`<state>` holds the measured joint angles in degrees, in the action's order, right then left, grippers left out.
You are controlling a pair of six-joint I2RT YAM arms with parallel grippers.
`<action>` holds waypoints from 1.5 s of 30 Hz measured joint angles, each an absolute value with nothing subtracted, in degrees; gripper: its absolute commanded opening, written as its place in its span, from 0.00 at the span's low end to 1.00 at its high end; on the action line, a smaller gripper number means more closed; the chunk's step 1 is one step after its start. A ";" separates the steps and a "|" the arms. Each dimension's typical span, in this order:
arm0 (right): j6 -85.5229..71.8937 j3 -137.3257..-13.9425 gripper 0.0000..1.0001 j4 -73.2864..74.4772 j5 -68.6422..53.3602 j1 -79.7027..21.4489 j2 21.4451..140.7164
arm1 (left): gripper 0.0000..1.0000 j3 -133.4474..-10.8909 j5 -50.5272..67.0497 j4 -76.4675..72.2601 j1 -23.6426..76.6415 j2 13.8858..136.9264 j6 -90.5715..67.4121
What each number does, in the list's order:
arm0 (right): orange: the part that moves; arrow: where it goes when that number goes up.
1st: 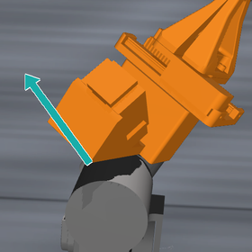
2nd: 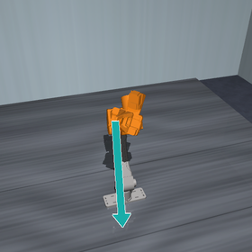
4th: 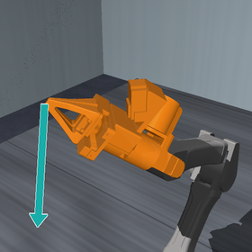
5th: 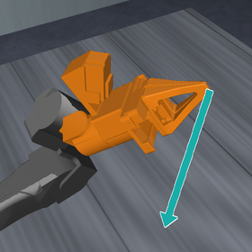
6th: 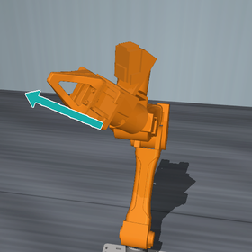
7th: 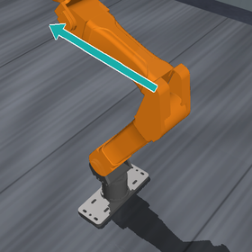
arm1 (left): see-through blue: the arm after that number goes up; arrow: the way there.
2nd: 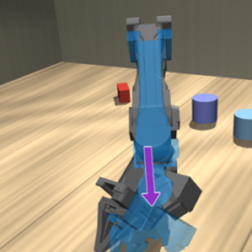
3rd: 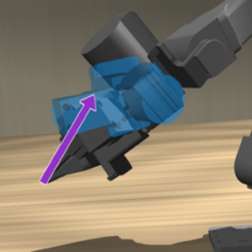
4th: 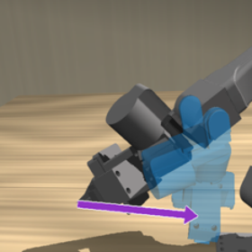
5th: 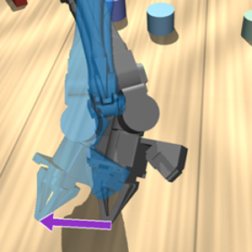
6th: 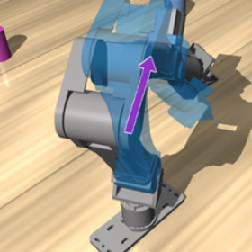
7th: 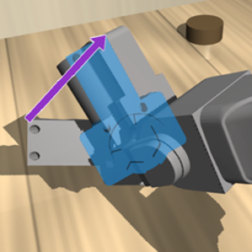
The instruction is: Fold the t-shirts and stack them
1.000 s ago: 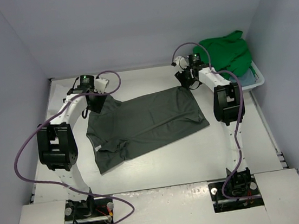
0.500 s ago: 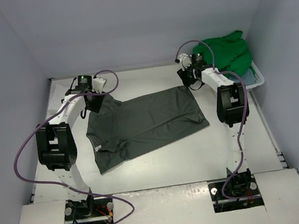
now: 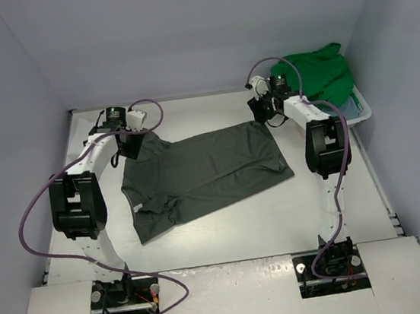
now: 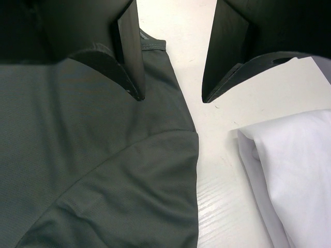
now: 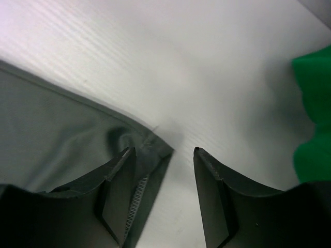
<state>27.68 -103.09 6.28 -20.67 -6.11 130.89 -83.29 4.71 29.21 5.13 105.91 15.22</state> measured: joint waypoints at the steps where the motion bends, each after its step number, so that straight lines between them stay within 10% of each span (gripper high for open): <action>1: 27.86 -103.09 0.46 6.63 -21.08 -6.11 131.00 | 0.43 -83.29 4.75 29.19 5.13 105.91 15.18; 20: 28.86 -106.78 0.50 8.64 -23.05 -6.42 135.63 | 0.42 -82.70 5.74 29.06 5.13 105.91 14.92; 38: 30.15 -108.53 0.02 10.74 -26.00 -6.59 136.73 | 0.42 -82.70 6.22 29.26 5.13 106.15 14.92; 45: 30.06 -108.51 0.00 10.66 -26.02 -6.59 136.73 | 0.43 -86.78 7.86 30.04 5.13 110.67 14.96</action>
<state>30.06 -108.51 10.66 -26.02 -6.59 136.73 -86.78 7.86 30.04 5.13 110.67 14.96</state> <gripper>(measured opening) 0.025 0.425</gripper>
